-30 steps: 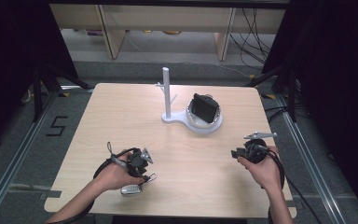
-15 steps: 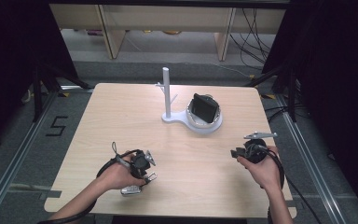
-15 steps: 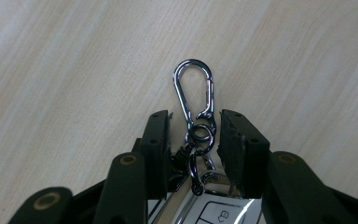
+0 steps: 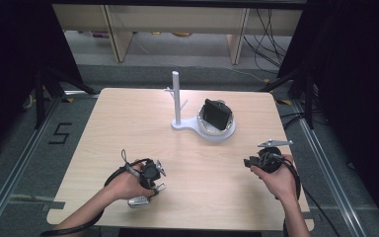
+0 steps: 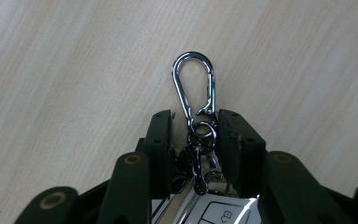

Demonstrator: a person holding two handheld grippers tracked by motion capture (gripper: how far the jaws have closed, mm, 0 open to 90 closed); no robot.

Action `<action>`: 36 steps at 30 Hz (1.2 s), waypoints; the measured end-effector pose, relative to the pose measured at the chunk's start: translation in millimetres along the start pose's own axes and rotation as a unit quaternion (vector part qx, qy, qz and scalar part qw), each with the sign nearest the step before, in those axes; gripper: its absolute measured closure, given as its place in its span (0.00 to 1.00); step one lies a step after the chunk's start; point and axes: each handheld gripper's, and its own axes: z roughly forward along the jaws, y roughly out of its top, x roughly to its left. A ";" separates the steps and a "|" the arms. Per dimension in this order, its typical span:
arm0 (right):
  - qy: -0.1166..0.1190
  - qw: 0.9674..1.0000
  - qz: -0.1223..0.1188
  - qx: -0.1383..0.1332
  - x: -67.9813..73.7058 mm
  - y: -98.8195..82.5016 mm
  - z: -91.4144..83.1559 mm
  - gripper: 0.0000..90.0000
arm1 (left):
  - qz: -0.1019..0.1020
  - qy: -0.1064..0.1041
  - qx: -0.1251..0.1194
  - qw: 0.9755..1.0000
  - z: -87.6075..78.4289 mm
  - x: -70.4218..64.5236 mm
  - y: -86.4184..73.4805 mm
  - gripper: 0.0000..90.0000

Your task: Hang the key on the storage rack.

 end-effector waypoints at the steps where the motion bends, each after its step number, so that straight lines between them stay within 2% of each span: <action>1: 0.000 1.000 -0.001 0.000 -0.1 0.0 0.0 0.77 | -0.002 -0.001 0.000 1.000 0.2 -0.6 0.4 0.74; 3: 0.000 1.000 0.000 0.000 0.0 -0.1 0.1 0.77 | -0.010 -0.002 -0.006 1.000 1.3 -2.9 1.4 0.76; 4: 0.001 1.000 0.000 0.000 -0.1 -0.1 0.1 0.77 | 0.001 -0.002 0.004 1.000 0.3 -2.2 2.2 0.79; 9: 0.000 1.000 -0.009 -0.003 -1.4 -1.1 0.7 0.77 | 0.002 -0.004 0.009 1.000 0.0 -1.5 3.8 0.83; 10: 0.000 1.000 -0.004 0.000 -0.8 -1.3 0.3 0.77 | 0.003 -0.002 0.007 1.000 0.1 -2.3 3.7 0.83; 11: 0.003 1.000 0.013 0.008 1.4 -1.0 -1.0 0.77 | 0.009 0.000 0.007 1.000 0.0 -3.1 3.7 0.83; 14: 0.001 1.000 0.017 0.008 2.0 -0.8 -0.6 0.77 | 0.021 0.010 0.005 1.000 -0.3 -6.7 2.9 0.83; 17: 0.002 1.000 0.015 0.008 1.9 -0.8 -0.8 0.77 | 0.020 0.011 -0.005 1.000 -0.5 -6.7 0.1 0.83; 18: 0.003 1.000 0.003 -0.002 0.2 -0.6 0.9 0.77 | 0.018 0.010 -0.009 1.000 -0.3 -6.2 -0.7 0.83; 19: 0.027 1.000 0.008 -0.012 -0.9 -1.1 2.9 0.77 | 0.015 0.009 -0.012 1.000 -0.2 -6.1 -1.5 0.83; 20: 0.025 1.000 0.005 -0.012 -1.1 -1.1 3.0 0.77 | 0.015 0.009 -0.013 1.000 -0.4 -6.1 -2.0 0.83; 21: 0.019 1.000 0.003 -0.011 -1.8 -1.3 3.5 0.77 | 0.013 0.009 -0.025 1.000 -2.3 -5.8 -2.3 0.84; 22: 0.016 1.000 0.003 -0.011 -1.5 -1.3 3.7 0.77 | 0.006 0.010 -0.049 0.999 -6.7 -5.0 -2.0 0.93; 23: -0.007 1.000 0.005 -0.018 0.4 -1.8 4.9 0.76 | -0.001 0.015 -0.056 0.998 -8.6 -5.5 -1.9 0.94; 25: -0.001 1.000 0.005 -0.014 1.3 -1.6 3.8 0.76 | 0.029 0.030 -0.028 0.999 -9.1 -5.1 -1.8 0.94; 27: 0.003 1.000 0.001 -0.002 0.8 -0.8 2.5 0.76 | 0.022 0.023 -0.037 0.999 -4.5 -5.8 -3.0 0.94; 28: -0.001 1.000 0.003 0.000 1.6 -0.7 1.5 0.76 | 0.026 0.018 -0.033 0.999 -5.2 -5.3 -3.1 0.94; 29: -0.002 1.000 0.010 0.001 2.3 -0.9 0.7 0.76 | 0.018 0.018 -0.043 0.999 -4.0 -6.7 -3.5 0.94; 30: -0.002 1.000 0.007 -0.017 1.4 -1.5 3.6 0.76 | 0.020 0.018 -0.042 0.999 -4.2 -6.5 -3.5 0.94; 31: -0.009 1.000 0.011 -0.008 1.1 -1.5 3.2 0.76 | 0.019 0.019 -0.044 0.999 -3.9 -6.8 -3.6 0.94; 32: 0.001 1.000 0.015 0.005 1.0 -0.8 1.7 0.76 | 0.021 0.019 -0.044 0.999 -3.8 -6.9 -3.5 0.94; 33: 0.005 1.000 0.016 0.003 1.2 -0.8 1.7 0.76 | 0.022 0.018 -0.045 0.999 -3.4 -7.2 -3.4 0.93; 34: 0.000 1.000 0.013 0.006 0.9 -0.8 1.9 0.76 | 0.029 0.017 -0.041 0.999 -3.4 -7.0 -3.1 0.92; 35: 0.003 1.000 -0.002 0.003 -0.6 -0.5 2.1 0.76 | 0.044 0.017 -0.036 0.998 -3.8 -6.0 -2.4 0.92; 36: 0.012 1.000 0.000 0.003 -0.4 -0.5 2.1 0.76 | 0.034 0.012 -0.043 0.998 -2.4 -7.8 -2.4 0.91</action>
